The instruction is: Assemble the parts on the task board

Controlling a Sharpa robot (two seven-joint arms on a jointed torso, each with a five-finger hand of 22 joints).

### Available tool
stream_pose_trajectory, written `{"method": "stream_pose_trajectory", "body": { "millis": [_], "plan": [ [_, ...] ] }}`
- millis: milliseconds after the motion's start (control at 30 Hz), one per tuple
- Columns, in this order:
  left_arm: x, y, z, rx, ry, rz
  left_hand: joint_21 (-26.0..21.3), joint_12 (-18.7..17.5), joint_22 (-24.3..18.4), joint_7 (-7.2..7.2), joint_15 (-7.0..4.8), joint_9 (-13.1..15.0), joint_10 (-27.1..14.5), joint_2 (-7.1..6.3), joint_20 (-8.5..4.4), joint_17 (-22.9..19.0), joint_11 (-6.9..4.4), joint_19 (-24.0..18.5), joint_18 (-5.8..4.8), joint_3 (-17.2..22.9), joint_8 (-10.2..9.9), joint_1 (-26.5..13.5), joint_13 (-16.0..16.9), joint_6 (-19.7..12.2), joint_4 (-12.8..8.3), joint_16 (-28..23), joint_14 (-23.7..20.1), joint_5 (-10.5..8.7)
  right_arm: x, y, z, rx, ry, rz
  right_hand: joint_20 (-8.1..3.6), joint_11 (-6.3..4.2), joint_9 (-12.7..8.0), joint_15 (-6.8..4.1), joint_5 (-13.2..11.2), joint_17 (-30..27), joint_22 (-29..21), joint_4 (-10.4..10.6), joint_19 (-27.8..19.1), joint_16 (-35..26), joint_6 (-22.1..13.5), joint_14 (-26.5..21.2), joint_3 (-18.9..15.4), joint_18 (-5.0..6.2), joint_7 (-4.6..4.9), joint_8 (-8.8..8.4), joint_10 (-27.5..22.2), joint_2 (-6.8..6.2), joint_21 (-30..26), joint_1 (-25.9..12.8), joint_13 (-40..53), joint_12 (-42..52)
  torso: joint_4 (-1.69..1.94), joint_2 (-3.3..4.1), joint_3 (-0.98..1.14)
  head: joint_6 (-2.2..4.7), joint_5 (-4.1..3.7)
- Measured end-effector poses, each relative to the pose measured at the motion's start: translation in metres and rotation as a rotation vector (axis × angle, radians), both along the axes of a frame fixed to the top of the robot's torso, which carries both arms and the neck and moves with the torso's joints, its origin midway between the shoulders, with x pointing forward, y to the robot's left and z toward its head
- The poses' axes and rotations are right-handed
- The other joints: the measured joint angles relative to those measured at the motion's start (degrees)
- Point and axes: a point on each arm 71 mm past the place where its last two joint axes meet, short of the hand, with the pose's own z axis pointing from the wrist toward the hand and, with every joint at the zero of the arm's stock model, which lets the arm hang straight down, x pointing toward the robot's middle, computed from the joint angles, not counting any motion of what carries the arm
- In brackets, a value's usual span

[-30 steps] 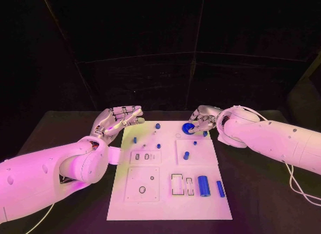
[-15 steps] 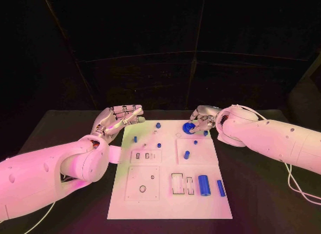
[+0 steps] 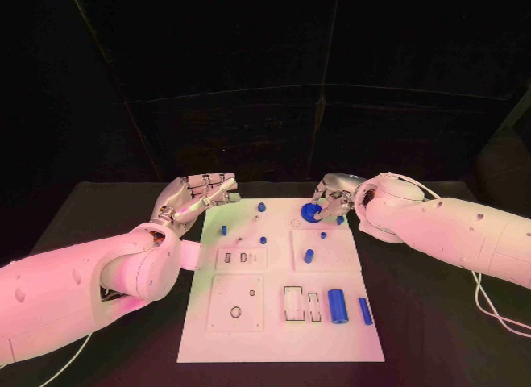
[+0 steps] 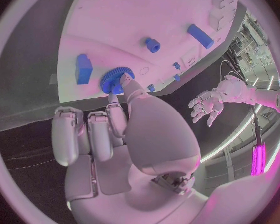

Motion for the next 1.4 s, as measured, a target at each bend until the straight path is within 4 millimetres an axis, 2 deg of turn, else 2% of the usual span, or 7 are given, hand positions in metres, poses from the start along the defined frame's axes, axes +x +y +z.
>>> {"method": "stream_pose_trajectory", "body": {
  "millis": [67, 100, 200, 500, 700, 1000, 1400],
  "plan": [
    [0.0, 0.0, 0.0, 0.0, 0.0, 0.0, 0.0, 0.0, 0.0, 0.0, 0.0, 0.0, 0.0, 0.0, 0.0, 0.0, 0.0, 0.0, 0.0, 0.0, 0.0, 0.0, 0.0, 0.0, 0.0, 0.0, 0.0, 0.0, -0.001, 0.002, 0.0, -0.002, -0.009, 0.006, -0.28, -0.29, 0.0, 0.0, -0.22, 0.0, 0.0, 0.23, 0.27, 0.2, 1.11, 0.0, 0.23, -0.29, -0.31, 0.31, 0.95, 0.13, 0.02, -0.13, 0.65, 1.01, 0.0, 0.0, 0.01, -0.02, -0.03],
    [0.0, 0.0, 0.0, 0.0, 0.0, 0.0, 0.0, 0.0, 0.0, 0.0, 0.0, 0.0, 0.0, 0.0, 0.0, 0.0, 0.0, 0.0, 0.0, 0.0, 0.0, 0.0, 0.0, 0.0, 0.0, 0.0, 0.0, 0.0, -0.002, 0.004, 0.0, -0.001, -0.017, 0.01, -0.38, -0.31, 0.0, 0.0, -0.31, 0.0, 0.0, 0.32, 0.38, 0.24, 1.55, 0.0, 0.32, -0.92, -0.41, 0.48, 1.37, 0.21, 0.3, -0.22, 0.71, 1.53, 0.0, 0.0, 0.01, -0.02, -0.04],
    [0.0, 0.0, 0.0, 0.0, 0.0, -0.001, 0.0, 0.0, 0.0, 0.0, 0.0, 0.0, 0.0, 0.0, 0.0, 0.0, 0.0, 0.0, 0.0, 0.0, 0.0, 0.0, 0.0, 0.0, 0.0, 0.0, 0.0, 0.0, -0.004, 0.008, 0.002, 0.008, -0.042, 0.018, -0.58, -0.83, 0.0, -0.26, -0.32, 0.0, 0.0, 0.51, 0.58, 0.39, 2.28, -0.19, 0.73, -0.92, -0.57, 0.63, 2.46, 0.59, 0.72, -0.63, 0.74, 3.0, 0.0, 0.0, 0.03, 0.07, -0.08],
    [0.0, 0.0, 0.0, 0.0, 0.0, 0.0, 0.0, 0.0, 0.01, 0.0, 0.0, 0.0, 0.0, 0.0, 0.0, 0.0, 0.0, 0.0, 0.0, 0.0, 0.0, 0.0, 0.0, 0.0, 0.0, 0.0, 0.0, 0.0, -0.016, 0.021, 0.013, 0.06, -0.131, 0.043, -0.59, -0.92, -0.03, -0.44, 0.52, -0.01, -0.01, 0.47, 0.58, 0.53, 2.56, 0.0, 1.27, -0.91, -0.32, 0.65, 3.16, 0.82, 0.86, -1.86, 0.74, 3.88, 0.04, -0.01, -0.01, 0.26, 0.1],
    [0.0, 0.001, 0.0, 0.0, -0.001, 0.001, 0.0, 0.0, 0.01, 0.0, 0.0, 0.0, 0.0, 0.0, 0.0, 0.0, 0.0, 0.0, 0.0, 0.0, 0.0, 0.0, 0.0, 0.0, 0.0, 0.0, 0.0, 0.0, -0.026, 0.046, 0.018, 0.091, -0.159, 0.088, -0.59, -0.92, -0.03, -0.64, 0.75, -0.01, -0.01, 0.6, 0.58, 0.53, 2.57, -0.21, 1.4, -0.91, -0.33, 0.65, 3.16, 0.79, 0.86, -1.92, 0.74, 3.88, 0.08, -0.01, -0.01, 0.3, 0.38],
    [0.0, 0.002, 0.0, 0.001, -0.001, 0.003, 0.0, 0.0, 0.01, 0.0, 0.0, 0.0, 0.0, 0.0, 0.0, 0.0, 0.0, 0.0, 0.0, 0.0, 0.0, 0.0, 0.0, 0.0, 0.0, 0.0, 0.0, 0.0, -0.029, 0.084, 0.021, 0.105, -0.184, 0.127, -0.8, -1.12, -0.05, -0.63, 0.75, -0.01, -0.01, 0.6, 0.79, 0.53, 2.58, -0.21, 1.4, -0.9, -0.35, 0.59, 3.36, 0.8, 0.86, -2.36, 0.73, 3.88, 0.1, 0.02, -0.01, 0.18, 0.95],
    [0.001, 0.002, 0.0, 0.002, -0.002, 0.005, 0.0, 0.0, -0.05, 0.0, 0.0, 0.0, 0.0, 0.0, 0.0, 0.01, 0.0, 0.0, 0.0, 0.0, 0.0, 0.0, 0.0, 0.0, 0.0, -0.27, 0.0, 0.0, -0.03, 0.114, 0.003, 0.093, -0.17, 0.141, -0.8, -1.12, -0.08, -0.63, 0.74, -0.02, -0.02, 0.6, 0.79, 0.53, 2.64, -0.21, 1.39, -0.9, -0.41, 0.24, 3.36, 0.55, 1.1, -2.72, 0.73, 4.1, 0.1, 0.05, 0.04, -0.2, 1.41]
  ]
}}
